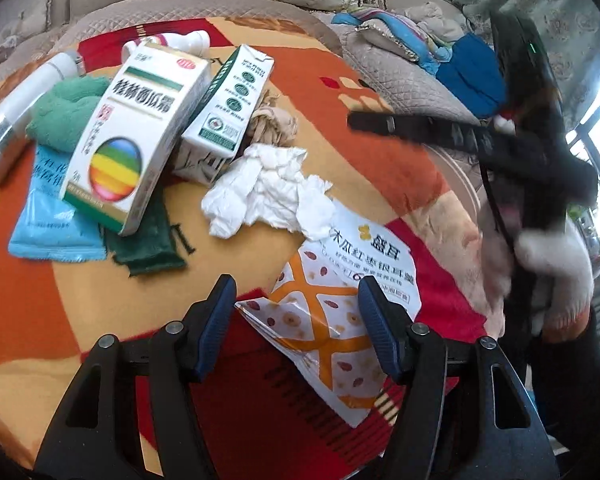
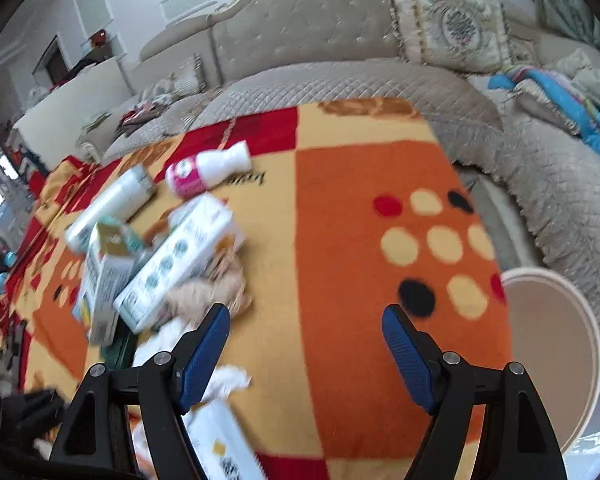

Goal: Collect trash
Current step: 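Grasp the snack wrapper bag with the left gripper while the right grasps crumpled tissue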

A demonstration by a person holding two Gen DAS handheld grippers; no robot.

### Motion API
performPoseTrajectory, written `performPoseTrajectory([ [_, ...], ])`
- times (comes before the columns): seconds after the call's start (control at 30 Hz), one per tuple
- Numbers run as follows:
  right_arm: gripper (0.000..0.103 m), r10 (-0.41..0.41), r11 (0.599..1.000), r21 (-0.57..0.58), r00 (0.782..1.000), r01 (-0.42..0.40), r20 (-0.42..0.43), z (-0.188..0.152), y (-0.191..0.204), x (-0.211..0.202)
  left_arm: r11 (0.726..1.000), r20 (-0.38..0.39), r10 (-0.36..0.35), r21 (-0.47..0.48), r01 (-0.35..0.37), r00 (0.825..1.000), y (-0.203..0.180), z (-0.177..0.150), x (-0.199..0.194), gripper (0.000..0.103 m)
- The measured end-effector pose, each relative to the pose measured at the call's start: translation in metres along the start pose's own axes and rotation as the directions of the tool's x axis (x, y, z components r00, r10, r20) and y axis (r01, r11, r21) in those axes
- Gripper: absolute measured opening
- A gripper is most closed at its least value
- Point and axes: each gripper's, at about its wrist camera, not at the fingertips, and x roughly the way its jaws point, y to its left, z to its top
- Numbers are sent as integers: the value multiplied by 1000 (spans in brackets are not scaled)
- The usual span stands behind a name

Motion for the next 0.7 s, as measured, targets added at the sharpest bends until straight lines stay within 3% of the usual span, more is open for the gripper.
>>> performPoseTrajectory([
  [0.3,76,-17,1000,9,999,18,-50,-25,-17,1,997,-13,-28,70,29,1000,-9,18,7,68],
  [0.43,76,-17,999,36,999,18,-42,-26,-28,-4,994,5,-77,75,76,997,-5,30,-3,72],
  [0.47,76,-17,999,39,999,18,-40,-26,-30,-5,994,-8,-83,77,83,997,-6,32,-1,77],
  [0.7,76,-19,998,52,999,21,-44,-29,-37,-7,992,-134,-46,107,61,990,-20,19,29,77],
])
